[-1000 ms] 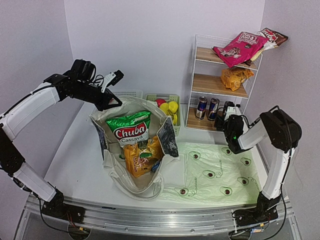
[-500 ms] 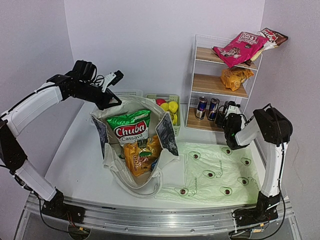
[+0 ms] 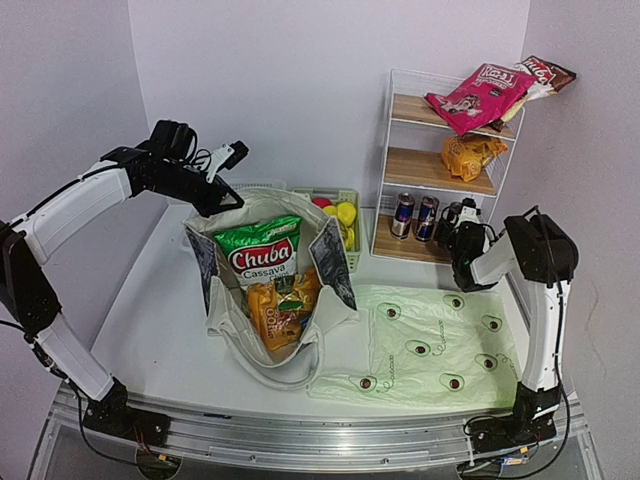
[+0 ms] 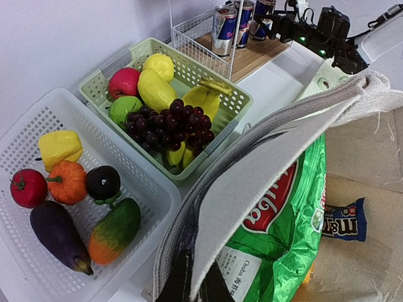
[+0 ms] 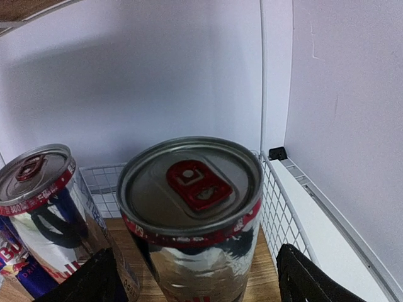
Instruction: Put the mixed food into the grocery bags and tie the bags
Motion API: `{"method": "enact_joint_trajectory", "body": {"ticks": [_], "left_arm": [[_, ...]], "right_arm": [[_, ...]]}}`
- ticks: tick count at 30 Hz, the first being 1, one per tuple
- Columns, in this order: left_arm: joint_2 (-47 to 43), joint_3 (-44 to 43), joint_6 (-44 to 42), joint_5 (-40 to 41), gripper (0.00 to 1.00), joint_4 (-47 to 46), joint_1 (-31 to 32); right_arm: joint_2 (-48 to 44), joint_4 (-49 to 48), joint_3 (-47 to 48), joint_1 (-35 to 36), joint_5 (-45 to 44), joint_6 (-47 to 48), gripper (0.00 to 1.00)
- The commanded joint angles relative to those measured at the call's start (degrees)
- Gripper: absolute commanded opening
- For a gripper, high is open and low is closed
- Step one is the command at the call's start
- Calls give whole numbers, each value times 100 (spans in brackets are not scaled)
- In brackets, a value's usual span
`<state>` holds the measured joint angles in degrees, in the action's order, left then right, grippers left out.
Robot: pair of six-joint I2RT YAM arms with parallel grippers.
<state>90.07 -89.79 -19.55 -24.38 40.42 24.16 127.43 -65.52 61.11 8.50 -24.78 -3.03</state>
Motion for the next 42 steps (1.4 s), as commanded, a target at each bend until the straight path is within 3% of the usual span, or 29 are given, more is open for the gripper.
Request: {"method": "enact_joint_trajectory", "body": {"ticks": [1, 16, 20, 24, 32, 42], "left_arm": [[173, -260, -52, 48, 0, 158, -68], [259, -364, -13, 29, 0, 160, -94], [273, -415, -30, 39, 0, 227, -102], [283, -422, -31, 25, 0, 238, -104], [255, -420, -51, 25, 0, 251, -104], [138, -308, -60, -32, 0, 111, -105]], "right_arm": [[166, -223, 345, -101, 235, 19, 84], [717, -224, 1032, -312, 699, -94, 79], [808, -224, 1189, -331, 978, -10, 69], [812, -224, 1193, -332, 1104, -5, 48], [466, -224, 670, -330, 1415, 140, 36], [-686, -224, -916, -182, 1457, 635, 31]]}}
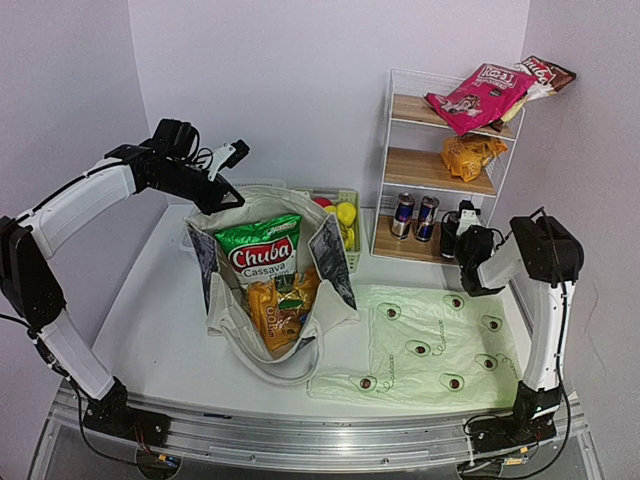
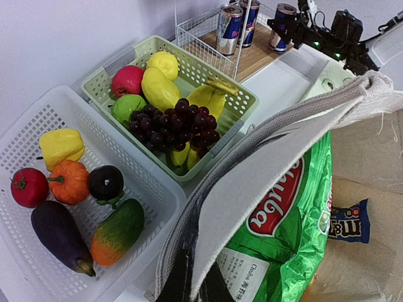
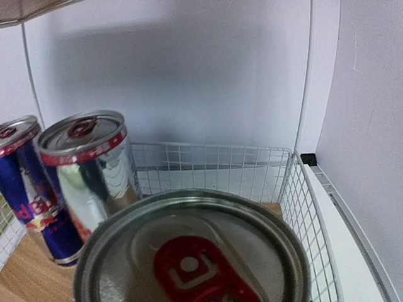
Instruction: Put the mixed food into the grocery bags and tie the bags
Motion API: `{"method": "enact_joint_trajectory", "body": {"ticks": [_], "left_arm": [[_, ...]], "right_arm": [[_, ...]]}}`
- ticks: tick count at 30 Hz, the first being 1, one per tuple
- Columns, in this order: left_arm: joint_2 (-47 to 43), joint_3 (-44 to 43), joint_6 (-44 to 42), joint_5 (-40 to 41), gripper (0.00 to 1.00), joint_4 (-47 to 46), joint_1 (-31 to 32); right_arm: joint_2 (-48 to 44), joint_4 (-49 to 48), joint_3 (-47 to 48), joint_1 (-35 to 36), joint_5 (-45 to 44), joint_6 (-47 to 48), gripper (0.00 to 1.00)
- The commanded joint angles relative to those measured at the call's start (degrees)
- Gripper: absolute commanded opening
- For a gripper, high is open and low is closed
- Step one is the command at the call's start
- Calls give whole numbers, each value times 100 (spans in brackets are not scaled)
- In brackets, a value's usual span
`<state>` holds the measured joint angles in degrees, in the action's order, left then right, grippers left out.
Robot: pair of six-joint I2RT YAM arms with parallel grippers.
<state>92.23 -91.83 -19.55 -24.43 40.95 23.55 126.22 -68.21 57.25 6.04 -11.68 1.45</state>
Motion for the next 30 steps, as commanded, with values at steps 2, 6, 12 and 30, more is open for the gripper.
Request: {"method": "enact_joint_trajectory", "body": {"ticks": [2, 6, 12, 30], "left_arm": [[-111, -73, -75, -41, 0, 43, -41], [-150, 17, -101, -45, 0, -4, -41], [-127, 53, -181, 7, 0, -25, -44], [-196, 194, -316, -120, 0, -104, -42]], "right_arm": [[-778, 45, -779, 82, 251, 245, 28], [-1352, 45, -1199, 170, 473, 409, 23], [-2467, 57, -1893, 440, 969, 771, 16], [-5471, 5056, 471, 3983, 2963, 1363, 8]]}}
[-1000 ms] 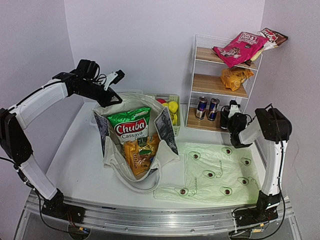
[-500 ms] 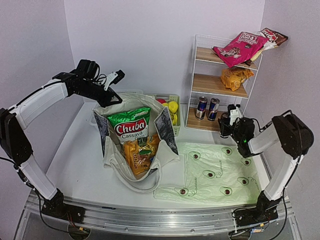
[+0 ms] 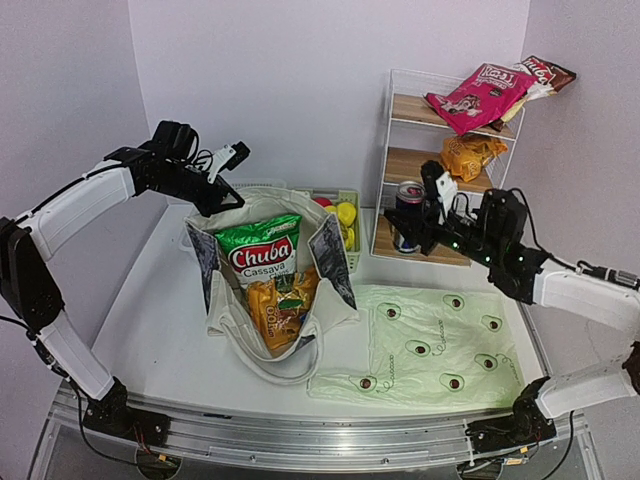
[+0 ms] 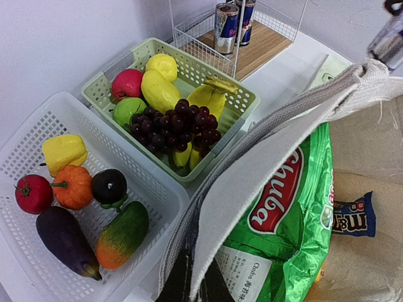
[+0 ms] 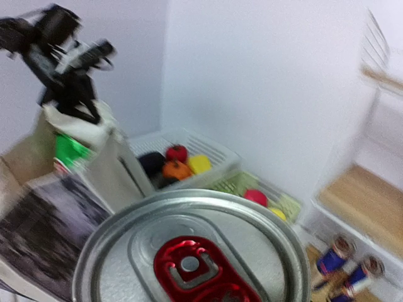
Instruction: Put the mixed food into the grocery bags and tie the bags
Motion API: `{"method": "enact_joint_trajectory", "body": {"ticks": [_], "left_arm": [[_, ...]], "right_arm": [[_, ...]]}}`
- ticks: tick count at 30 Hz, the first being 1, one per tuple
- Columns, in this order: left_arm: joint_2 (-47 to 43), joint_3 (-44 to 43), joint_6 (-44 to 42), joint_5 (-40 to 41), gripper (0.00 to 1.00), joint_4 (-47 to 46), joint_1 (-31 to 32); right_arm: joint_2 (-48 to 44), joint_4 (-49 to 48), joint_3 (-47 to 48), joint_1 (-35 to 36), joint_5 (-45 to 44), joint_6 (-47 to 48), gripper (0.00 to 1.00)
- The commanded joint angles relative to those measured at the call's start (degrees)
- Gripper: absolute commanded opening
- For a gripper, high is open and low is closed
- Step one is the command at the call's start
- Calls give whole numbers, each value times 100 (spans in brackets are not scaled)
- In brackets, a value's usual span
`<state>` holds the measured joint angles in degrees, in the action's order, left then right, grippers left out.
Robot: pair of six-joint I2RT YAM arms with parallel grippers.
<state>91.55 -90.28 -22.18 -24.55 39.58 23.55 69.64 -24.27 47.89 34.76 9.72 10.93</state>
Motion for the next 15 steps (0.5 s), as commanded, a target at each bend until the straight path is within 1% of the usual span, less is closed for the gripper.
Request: {"method": "enact_joint_trajectory", "body": {"ticks": [1, 3, 4, 6, 8, 12, 15], "left_arm": [[-127, 30, -43, -130, 0, 25, -43], [-146, 48, -19, -146, 0, -21, -43], [-179, 68, -16, -150, 0, -52, -44], [-221, 108, -22, -152, 0, -87, -43], [-262, 147, -38, -165, 0, -90, -43], [-304, 184, -38, -234, 0, -89, -44], [-328, 181, -38, -267, 0, -85, -43]], "right_arm": [[499, 685, 1810, 1388, 958, 539, 8], [1067, 665, 2408, 1848, 1367, 576, 9], [1348, 661, 2763, 1967, 1543, 567, 9], [1989, 624, 3220, 2121, 1790, 648, 9], [2452, 553, 3531, 2217, 1858, 731, 9], [3183, 744, 3891, 2287, 1570, 1225, 10], [3460, 1182, 4100, 2408, 1020, 1851, 16]]}}
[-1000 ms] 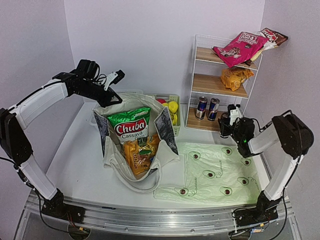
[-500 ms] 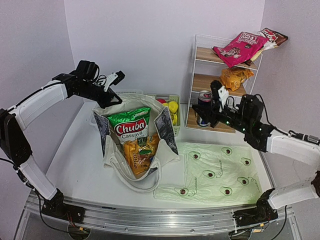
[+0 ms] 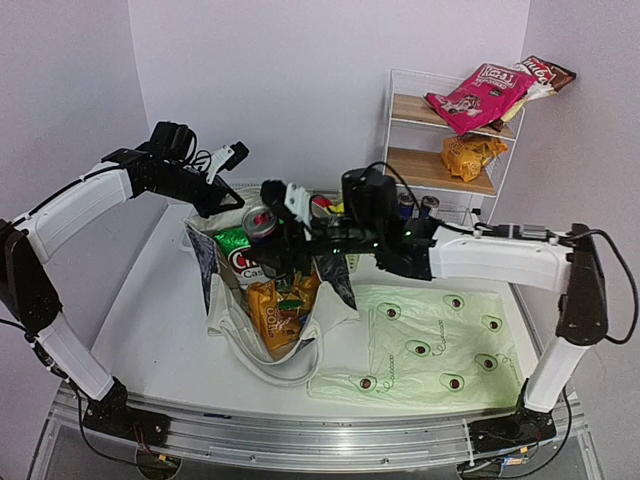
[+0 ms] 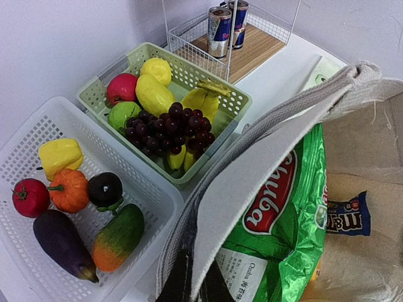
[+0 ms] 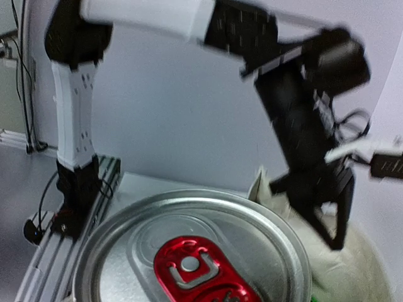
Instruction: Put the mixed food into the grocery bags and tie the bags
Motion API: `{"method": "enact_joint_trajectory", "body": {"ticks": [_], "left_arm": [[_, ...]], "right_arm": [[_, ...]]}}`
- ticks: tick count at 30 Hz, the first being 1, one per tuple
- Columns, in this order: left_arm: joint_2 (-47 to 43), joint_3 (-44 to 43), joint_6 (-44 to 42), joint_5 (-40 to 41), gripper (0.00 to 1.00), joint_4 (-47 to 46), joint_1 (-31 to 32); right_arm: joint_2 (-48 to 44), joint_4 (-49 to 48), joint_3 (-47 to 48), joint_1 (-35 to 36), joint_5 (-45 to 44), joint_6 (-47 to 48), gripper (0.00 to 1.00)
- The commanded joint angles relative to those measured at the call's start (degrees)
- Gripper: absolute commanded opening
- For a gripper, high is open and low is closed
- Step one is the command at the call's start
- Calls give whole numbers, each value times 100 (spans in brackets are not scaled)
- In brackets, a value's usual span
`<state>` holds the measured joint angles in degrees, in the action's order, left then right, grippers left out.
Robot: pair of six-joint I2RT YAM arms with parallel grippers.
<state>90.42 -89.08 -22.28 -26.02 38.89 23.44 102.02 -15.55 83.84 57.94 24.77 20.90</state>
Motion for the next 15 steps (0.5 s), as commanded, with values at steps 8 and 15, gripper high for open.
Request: {"method": "enact_joint_trajectory", "body": {"ticks": [8, 15], "left_arm": [[-241, 43, -66, -165, 0, -13, -31], [-153, -44, -73, -75, 0, -31, -27]], "right_arm": [[668, 2521, 1609, 354, -2194, 1976, 61], [662, 4578, 2988, 554, -2313, 1324, 88]]}}
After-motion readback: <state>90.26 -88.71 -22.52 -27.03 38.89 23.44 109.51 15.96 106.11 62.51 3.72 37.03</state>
